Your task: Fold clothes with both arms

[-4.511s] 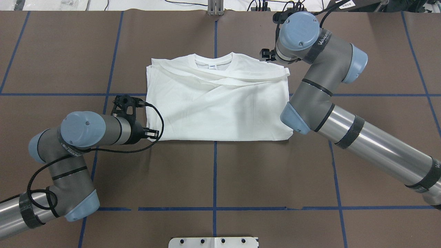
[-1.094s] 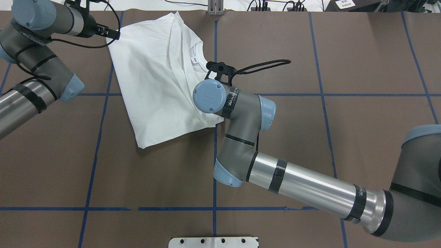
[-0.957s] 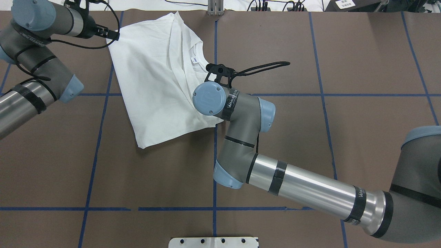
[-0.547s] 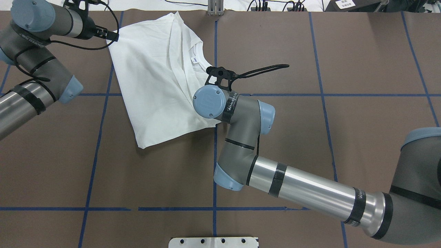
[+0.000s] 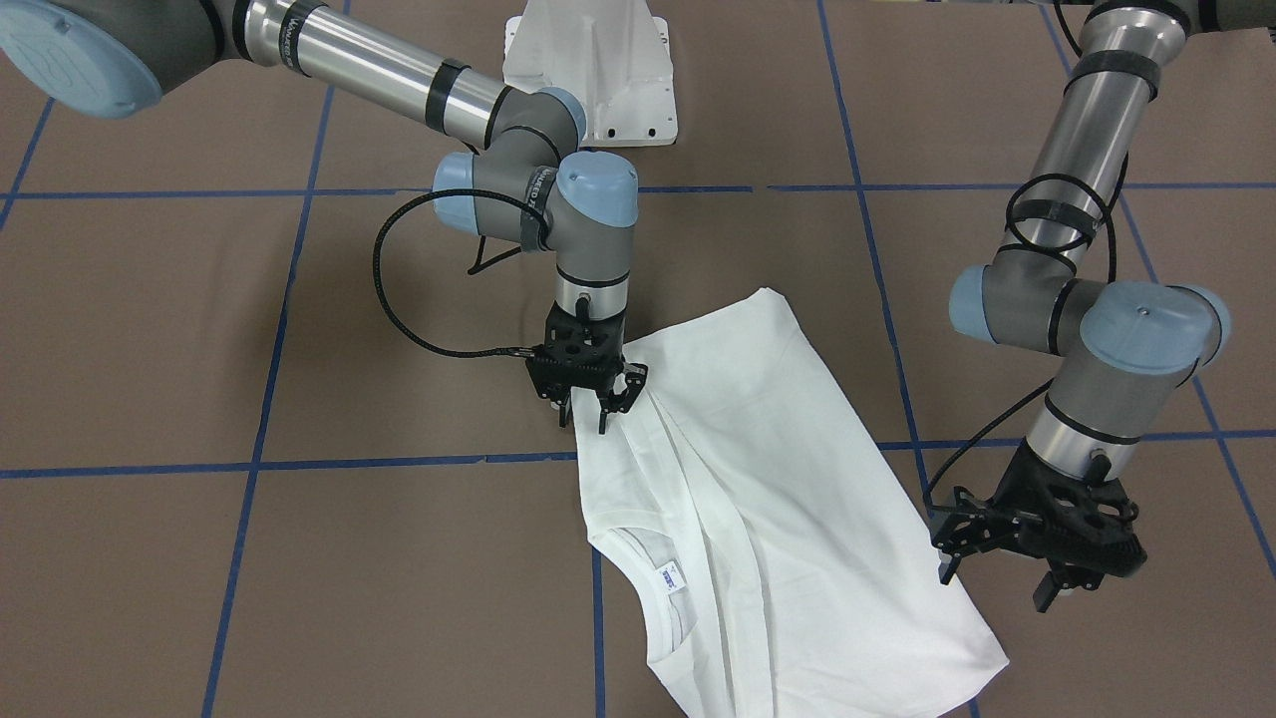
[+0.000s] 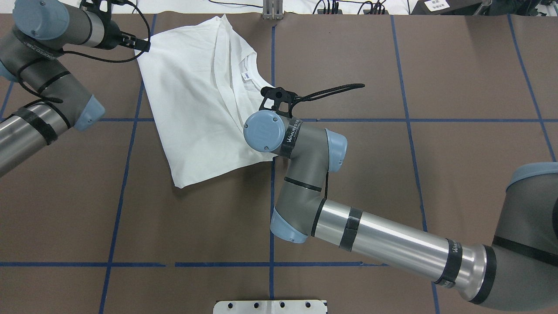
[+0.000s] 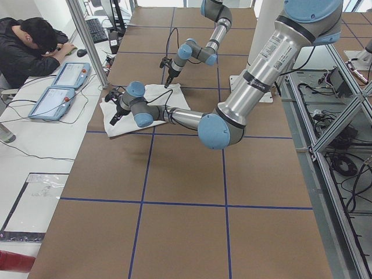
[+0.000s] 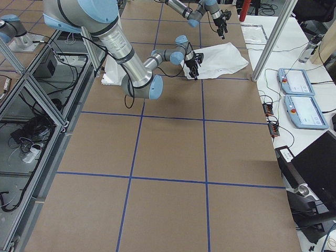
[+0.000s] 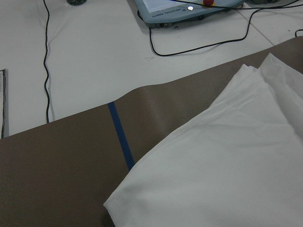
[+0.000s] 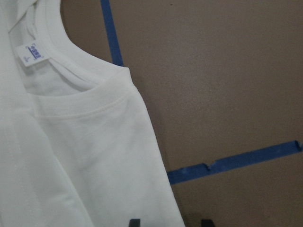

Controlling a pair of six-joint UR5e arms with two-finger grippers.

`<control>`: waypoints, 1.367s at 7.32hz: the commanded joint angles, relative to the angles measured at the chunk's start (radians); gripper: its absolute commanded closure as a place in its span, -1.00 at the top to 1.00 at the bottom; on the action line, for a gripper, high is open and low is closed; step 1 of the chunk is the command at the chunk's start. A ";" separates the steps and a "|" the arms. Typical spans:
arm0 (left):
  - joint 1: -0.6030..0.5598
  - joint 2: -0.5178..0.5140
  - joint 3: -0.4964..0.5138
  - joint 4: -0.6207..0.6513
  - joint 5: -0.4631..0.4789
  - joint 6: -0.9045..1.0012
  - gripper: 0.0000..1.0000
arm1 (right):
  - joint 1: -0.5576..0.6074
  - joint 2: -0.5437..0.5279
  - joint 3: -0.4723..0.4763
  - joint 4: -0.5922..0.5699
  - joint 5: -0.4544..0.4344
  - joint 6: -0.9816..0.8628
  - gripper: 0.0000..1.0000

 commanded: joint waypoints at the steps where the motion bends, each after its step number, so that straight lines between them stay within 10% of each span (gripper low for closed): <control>1: 0.000 0.009 -0.014 0.000 0.000 0.001 1.00 | -0.003 0.002 0.000 -0.001 0.000 0.000 0.00; 6: 0.000 0.011 -0.019 0.000 0.000 0.001 1.00 | -0.007 0.005 0.000 0.001 0.001 -0.005 -0.97; 10: 0.001 0.015 -0.029 0.000 0.000 0.000 1.00 | 0.025 -0.033 0.070 -0.007 0.036 -0.061 -1.00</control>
